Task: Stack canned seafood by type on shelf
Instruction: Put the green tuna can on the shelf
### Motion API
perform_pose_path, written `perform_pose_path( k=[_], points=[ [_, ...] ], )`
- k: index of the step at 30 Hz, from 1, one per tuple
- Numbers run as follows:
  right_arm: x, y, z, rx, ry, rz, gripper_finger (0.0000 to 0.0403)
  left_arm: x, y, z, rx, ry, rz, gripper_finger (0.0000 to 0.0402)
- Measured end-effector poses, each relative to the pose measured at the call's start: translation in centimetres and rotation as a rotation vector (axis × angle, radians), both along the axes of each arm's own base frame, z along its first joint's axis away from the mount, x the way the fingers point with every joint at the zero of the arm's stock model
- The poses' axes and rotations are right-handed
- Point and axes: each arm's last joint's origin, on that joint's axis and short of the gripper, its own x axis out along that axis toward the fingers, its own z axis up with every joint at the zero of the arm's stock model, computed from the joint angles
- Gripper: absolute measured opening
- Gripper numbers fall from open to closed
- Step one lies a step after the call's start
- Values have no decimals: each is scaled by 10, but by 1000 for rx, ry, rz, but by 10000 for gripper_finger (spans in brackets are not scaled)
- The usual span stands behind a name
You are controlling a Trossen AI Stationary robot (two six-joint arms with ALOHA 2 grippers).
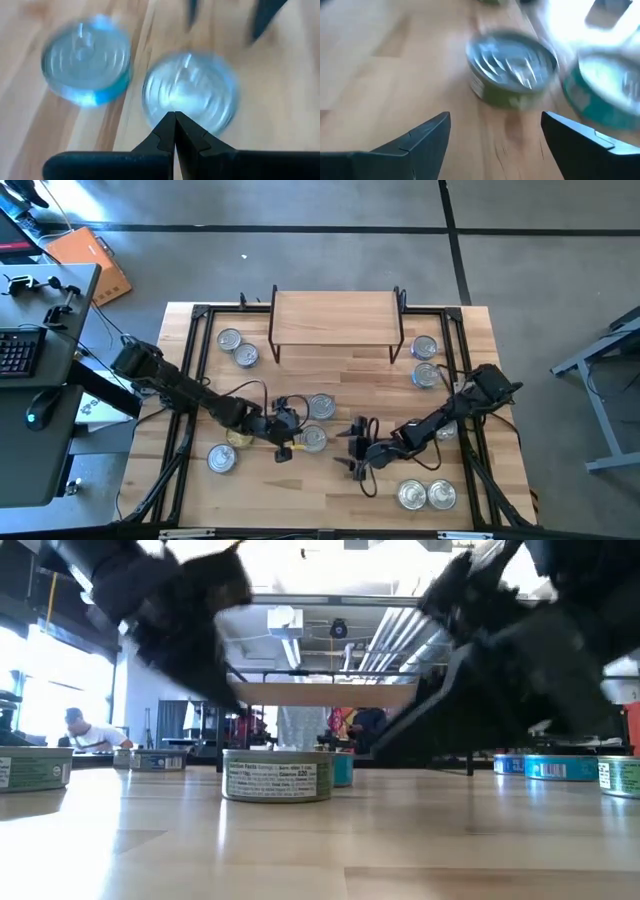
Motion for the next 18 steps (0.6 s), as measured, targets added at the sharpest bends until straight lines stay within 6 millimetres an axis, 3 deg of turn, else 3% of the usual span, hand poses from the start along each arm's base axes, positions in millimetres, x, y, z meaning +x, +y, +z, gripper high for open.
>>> perform_pose_path(
  k=[7,13,18],
  points=[
    [27,2,18,-202,-23,222,286,0,4,-33,-30,44,71,0],
    [50,-1,24,-221,50,244,242,15,-13,-48,-151,-56,-14,0],
    [52,5,22,-176,158,244,217,25,-27,-48,-188,-145,-47,0]
  ],
)
